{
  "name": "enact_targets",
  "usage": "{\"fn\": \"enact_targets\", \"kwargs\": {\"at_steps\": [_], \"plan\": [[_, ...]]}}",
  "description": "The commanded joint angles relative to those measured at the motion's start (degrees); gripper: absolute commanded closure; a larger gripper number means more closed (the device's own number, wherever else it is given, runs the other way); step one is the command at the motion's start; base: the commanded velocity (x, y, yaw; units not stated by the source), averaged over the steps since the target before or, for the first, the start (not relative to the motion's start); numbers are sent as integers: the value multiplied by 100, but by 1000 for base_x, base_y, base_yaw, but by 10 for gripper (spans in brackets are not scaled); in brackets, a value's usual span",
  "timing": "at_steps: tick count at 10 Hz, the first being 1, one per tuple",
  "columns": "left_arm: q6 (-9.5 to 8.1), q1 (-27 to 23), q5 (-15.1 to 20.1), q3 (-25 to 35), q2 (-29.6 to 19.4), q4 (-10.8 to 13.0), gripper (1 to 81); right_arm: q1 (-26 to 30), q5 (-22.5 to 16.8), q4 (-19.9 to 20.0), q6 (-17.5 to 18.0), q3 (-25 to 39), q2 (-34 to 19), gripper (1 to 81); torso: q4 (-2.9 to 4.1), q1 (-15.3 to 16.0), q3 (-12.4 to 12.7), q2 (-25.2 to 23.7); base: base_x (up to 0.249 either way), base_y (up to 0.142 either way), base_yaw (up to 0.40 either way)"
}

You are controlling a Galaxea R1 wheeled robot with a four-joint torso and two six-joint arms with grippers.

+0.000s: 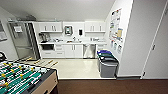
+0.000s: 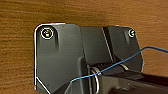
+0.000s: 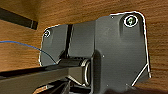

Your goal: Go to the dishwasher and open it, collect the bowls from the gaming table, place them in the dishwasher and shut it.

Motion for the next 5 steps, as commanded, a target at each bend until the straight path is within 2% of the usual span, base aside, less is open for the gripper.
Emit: {"fn": "enact_targets", "kwargs": {"at_steps": [1, 5], "plan": [[26, -307, 290, 45, -67, 20, 10, 333, -312, -24, -5, 60, -125, 10, 0, 2, 0, 0, 230, 0, 0], [26, -307, 290, 45, -58, 28, 10, 377, -338, -32, -5, 103, -107, 10, 0, 2, 0, 0, 249, 0, 0]]}}
